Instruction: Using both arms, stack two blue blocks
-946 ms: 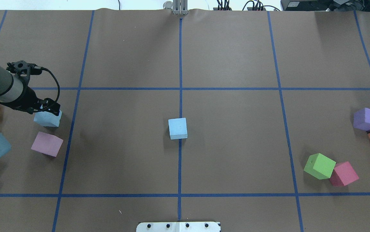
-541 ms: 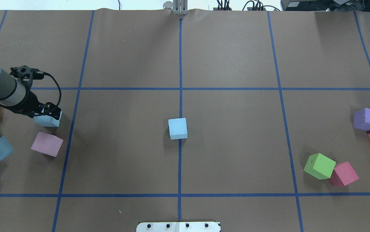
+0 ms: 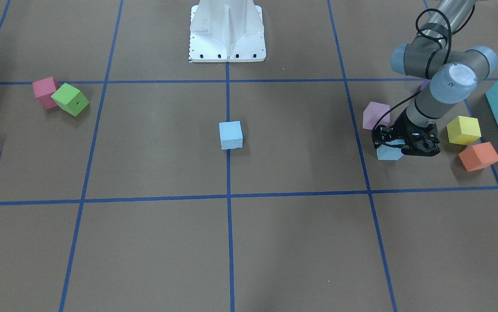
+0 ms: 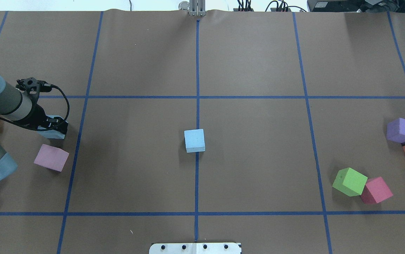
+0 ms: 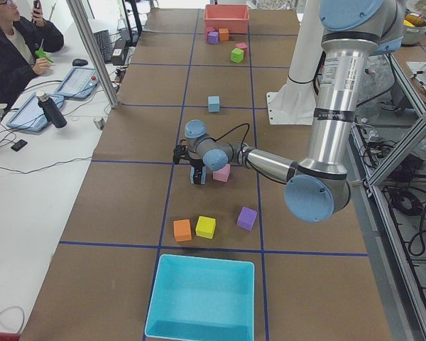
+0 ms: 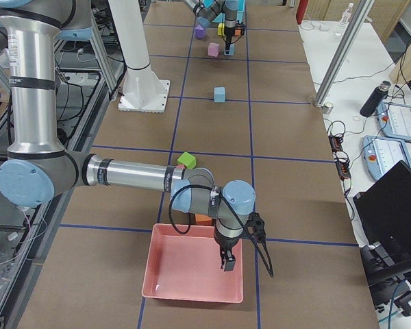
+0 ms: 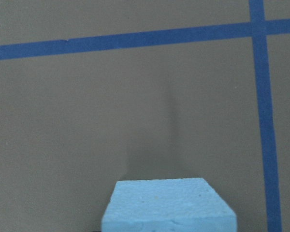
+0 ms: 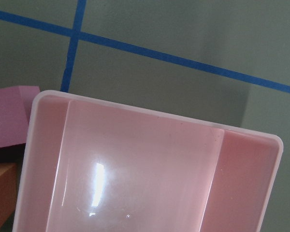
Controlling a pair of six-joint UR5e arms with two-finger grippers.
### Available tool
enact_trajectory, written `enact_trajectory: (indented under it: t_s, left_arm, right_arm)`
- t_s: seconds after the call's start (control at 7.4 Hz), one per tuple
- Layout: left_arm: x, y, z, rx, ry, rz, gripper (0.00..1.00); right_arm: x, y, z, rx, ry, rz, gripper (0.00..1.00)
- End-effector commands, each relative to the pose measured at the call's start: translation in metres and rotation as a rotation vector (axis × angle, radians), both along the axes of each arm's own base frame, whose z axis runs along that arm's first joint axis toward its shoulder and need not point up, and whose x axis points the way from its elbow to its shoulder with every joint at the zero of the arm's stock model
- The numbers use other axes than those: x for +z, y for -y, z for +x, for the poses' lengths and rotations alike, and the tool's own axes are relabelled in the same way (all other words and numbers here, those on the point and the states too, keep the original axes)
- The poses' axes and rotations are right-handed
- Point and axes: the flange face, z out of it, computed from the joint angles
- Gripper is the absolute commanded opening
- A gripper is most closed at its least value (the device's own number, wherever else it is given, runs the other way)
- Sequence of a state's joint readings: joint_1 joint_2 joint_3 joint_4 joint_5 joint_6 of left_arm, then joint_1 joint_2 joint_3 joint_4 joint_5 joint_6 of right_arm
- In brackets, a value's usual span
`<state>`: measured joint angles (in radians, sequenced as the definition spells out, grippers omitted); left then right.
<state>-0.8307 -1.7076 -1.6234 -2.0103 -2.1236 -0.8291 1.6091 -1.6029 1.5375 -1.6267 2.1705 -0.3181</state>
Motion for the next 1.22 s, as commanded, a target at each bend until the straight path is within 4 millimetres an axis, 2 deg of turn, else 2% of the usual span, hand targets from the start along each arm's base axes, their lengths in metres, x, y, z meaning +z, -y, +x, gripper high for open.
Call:
enact_trajectory:
  t_s: [0.0,0.14,0.27,0.41,0.54,0.68,0.81,0.95,1.08]
  left_arm:
    - [-0.025,-0.004,-0.004,0.003,-0.036,0.024,0.08]
    - [-0.049,-0.007,-0.007,0.000,-0.039,0.024,0.04]
    - [-0.087,-0.007,-0.005,0.001,-0.012,-0.006,0.04]
    - [-0.147,0.007,0.008,-0.033,-0.004,-0.045,0.04]
    - [-0.218,0.018,0.040,-0.090,-0.004,-0.124,0.04]
    - [-0.283,-0.005,0.093,-0.072,0.007,-0.188,0.04]
    - [-0.331,-0.010,0.134,-0.117,-0.004,-0.213,0.04]
    - [-0.364,-0.026,0.177,-0.124,-0.007,-0.232,0.04]
    - [-0.378,-0.030,0.208,-0.146,0.017,-0.235,0.04]
  right_arm:
    - [0.000,0.000,-0.001,-0.001,0.002,0.000,1.00]
    - [0.000,0.000,-0.001,0.000,0.005,-0.001,1.00]
    - [0.001,0.000,-0.001,0.000,0.006,-0.004,1.00]
    - [0.005,-0.001,-0.001,0.000,0.007,-0.012,1.00]
    - [0.006,-0.001,-0.001,0.000,0.007,-0.014,1.00]
    - [0.009,-0.003,-0.001,0.000,0.008,-0.020,1.00]
    - [0.012,-0.006,-0.002,0.000,0.010,-0.027,1.00]
    - [0.012,-0.006,-0.002,0.000,0.012,-0.027,1.00]
    - [0.014,-0.007,-0.001,0.003,0.012,-0.031,1.00]
